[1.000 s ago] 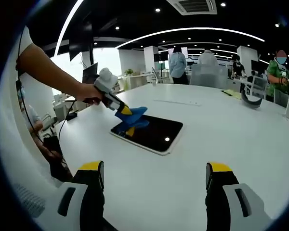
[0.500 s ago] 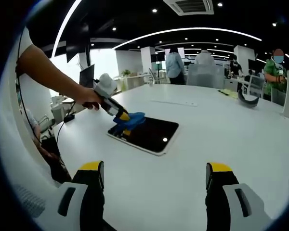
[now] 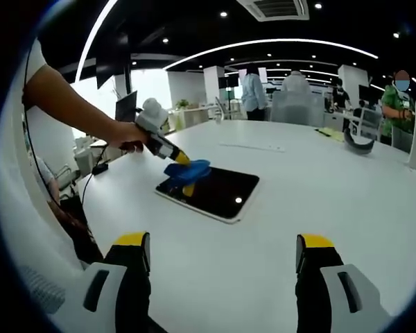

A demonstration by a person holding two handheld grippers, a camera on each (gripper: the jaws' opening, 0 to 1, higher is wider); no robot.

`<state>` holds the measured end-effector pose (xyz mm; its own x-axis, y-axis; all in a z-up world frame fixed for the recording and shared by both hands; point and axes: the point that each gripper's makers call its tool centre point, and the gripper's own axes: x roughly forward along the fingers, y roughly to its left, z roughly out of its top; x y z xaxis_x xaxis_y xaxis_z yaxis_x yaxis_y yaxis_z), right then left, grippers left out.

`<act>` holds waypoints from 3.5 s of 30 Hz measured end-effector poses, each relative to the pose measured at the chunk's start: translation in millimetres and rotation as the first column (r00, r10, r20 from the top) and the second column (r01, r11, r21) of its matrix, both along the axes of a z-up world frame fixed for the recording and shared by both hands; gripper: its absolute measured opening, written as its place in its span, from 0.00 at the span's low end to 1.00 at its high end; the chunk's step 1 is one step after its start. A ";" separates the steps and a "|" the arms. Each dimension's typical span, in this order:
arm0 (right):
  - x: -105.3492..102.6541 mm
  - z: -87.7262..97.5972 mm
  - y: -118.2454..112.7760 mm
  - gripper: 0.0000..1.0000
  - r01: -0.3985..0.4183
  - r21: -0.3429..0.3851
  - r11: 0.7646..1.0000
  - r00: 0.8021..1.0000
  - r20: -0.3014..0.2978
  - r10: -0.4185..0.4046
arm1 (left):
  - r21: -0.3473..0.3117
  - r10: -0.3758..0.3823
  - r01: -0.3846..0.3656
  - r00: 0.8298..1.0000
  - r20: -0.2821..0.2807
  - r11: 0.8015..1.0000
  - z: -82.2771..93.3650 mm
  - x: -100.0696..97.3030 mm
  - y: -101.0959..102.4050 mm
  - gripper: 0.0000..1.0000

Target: Wipe the mirror surface with the cleaning cloth until all visible marks leave the cleaned area.

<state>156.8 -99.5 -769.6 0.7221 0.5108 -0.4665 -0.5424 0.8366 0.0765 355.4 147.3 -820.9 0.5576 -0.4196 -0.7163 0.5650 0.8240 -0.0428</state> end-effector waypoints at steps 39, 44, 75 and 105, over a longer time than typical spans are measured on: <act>1.5 2.6 0.1 0.85 -0.026 -0.037 0.999 0.999 0.022 0.027 | 0.127 -0.166 0.158 0.984 0.056 0.979 1.0 12.0 -4.5 0.23; 2.0 7.2 -3.5 0.86 -0.008 -0.015 1.000 1.000 0.029 0.009 | 0.073 -0.145 0.142 0.988 0.045 0.987 4.3 0.3 -11.0 0.23; -5.8 1.0 4.6 0.86 -0.020 -0.014 1.000 1.000 0.011 0.020 | 0.087 -0.050 0.054 0.998 -0.040 0.995 -20.3 -6.3 1.2 0.22; -3.5 -5.9 10.4 0.86 -0.017 -0.006 1.000 1.000 -0.002 0.017 | -0.010 -0.015 0.016 0.999 0.041 1.000 -18.0 -11.7 -2.7 0.23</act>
